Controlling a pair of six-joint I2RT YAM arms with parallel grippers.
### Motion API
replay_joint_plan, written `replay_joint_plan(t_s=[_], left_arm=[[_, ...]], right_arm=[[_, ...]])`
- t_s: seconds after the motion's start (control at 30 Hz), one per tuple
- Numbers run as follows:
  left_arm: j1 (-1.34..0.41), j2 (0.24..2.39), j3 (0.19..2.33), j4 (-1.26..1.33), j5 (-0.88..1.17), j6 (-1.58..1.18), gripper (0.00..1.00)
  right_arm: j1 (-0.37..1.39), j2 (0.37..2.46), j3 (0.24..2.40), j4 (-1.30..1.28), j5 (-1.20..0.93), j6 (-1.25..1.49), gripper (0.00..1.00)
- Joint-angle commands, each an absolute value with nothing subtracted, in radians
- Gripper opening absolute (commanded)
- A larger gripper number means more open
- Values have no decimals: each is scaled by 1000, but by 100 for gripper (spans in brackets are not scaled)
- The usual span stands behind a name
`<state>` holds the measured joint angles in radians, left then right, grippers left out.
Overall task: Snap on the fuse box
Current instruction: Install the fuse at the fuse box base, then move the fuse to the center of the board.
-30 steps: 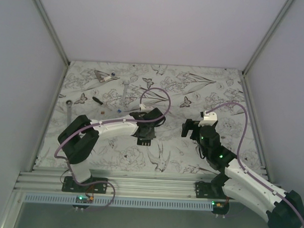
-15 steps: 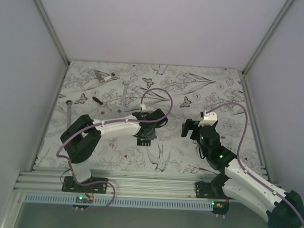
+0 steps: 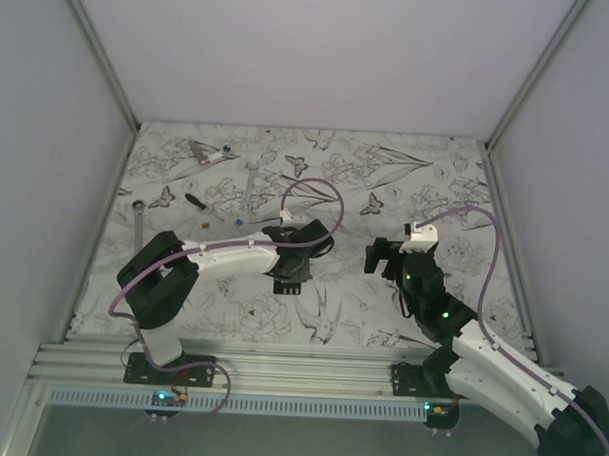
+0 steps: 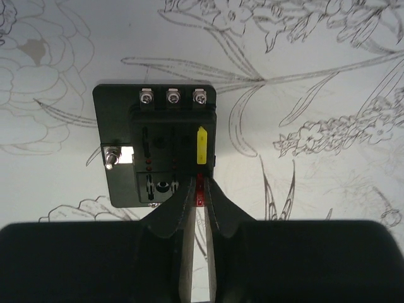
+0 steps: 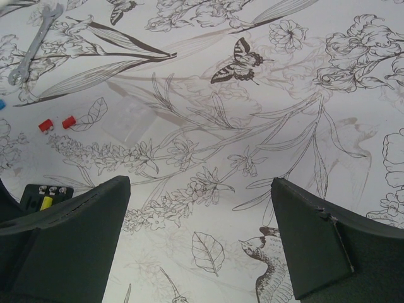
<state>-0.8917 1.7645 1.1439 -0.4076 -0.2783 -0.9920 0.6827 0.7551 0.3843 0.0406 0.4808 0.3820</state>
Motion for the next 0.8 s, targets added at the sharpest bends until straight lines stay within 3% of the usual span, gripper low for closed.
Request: replay_joint_plan(t_s=[0.0, 0.27, 0.77], left_arm=[[-911, 1758, 1176, -550, -279, -946, 16], [-911, 1675, 1251, -579, -314, -908, 43], [-759, 1523, 1158, -583, -216, -820, 59]], right_arm=[[677, 731, 388, 45, 484, 393, 100], [676, 726, 388, 41, 480, 394, 100], [676, 762, 399, 53, 431, 379, 100]])
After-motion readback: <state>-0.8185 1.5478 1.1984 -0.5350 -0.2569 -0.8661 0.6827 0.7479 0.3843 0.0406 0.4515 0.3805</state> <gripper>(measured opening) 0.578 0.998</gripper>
